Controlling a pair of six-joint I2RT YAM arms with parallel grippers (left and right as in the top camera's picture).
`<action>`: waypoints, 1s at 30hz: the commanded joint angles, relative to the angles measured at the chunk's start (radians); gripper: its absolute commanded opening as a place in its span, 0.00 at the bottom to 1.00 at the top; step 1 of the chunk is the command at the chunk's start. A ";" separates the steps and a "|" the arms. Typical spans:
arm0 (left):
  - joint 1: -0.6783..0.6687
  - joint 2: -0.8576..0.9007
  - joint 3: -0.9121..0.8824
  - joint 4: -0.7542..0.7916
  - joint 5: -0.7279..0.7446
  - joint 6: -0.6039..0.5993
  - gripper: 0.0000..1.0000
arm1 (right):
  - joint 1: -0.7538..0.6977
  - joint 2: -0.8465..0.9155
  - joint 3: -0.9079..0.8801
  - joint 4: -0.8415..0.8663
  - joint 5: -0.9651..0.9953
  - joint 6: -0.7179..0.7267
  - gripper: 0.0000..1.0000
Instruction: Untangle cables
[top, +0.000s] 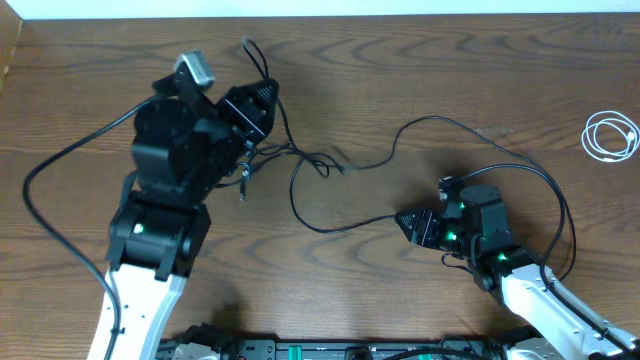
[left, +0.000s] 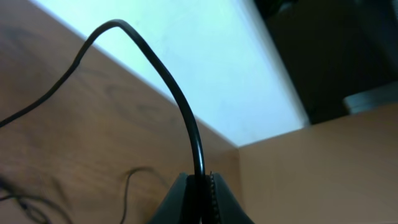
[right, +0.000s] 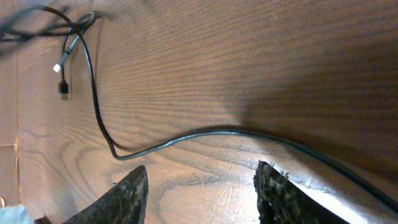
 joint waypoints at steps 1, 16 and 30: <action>-0.010 0.049 0.024 0.002 0.131 0.152 0.08 | 0.004 0.000 -0.005 0.000 0.004 -0.005 0.54; -0.269 0.334 0.086 -0.060 0.220 0.245 0.08 | 0.004 0.000 -0.005 0.000 0.023 -0.005 0.53; -0.383 0.532 0.097 -0.047 -0.015 0.319 0.30 | 0.004 0.000 -0.006 -0.027 0.049 -0.005 0.54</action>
